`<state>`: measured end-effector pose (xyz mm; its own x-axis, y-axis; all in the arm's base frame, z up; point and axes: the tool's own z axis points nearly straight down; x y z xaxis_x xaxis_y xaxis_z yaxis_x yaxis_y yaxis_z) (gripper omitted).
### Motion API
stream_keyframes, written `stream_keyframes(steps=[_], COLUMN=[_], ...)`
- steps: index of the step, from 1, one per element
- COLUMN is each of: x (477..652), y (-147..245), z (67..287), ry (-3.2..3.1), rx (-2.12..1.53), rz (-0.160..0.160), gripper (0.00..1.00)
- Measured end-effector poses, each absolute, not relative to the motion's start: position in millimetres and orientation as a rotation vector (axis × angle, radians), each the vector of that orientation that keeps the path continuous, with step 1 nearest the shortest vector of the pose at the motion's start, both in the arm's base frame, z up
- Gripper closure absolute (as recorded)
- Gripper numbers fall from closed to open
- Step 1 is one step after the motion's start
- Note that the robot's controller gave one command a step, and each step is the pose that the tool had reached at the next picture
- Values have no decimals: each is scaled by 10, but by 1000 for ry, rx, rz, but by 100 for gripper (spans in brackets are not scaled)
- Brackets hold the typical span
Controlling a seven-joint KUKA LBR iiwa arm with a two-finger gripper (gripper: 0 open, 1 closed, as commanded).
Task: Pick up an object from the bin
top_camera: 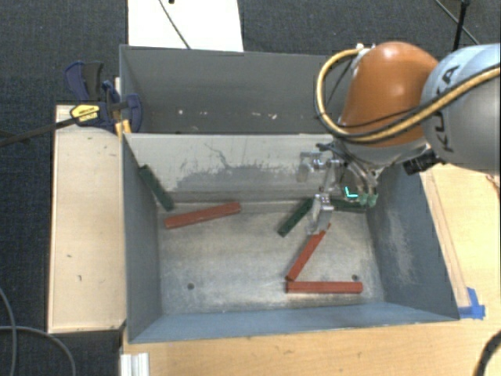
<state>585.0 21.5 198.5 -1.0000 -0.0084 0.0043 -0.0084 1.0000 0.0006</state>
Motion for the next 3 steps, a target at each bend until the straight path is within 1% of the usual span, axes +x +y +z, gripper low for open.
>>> stream_keyframes(steps=[1, 2, 3], x=[5616, 5643, 5643], y=[304, 303, 303], z=[1023, 1072, 1072], ry=[-3133, -3142, -3142], rx=[117, 114, 113], rz=[-1, -2, -2], gripper=[0, 100, 0])
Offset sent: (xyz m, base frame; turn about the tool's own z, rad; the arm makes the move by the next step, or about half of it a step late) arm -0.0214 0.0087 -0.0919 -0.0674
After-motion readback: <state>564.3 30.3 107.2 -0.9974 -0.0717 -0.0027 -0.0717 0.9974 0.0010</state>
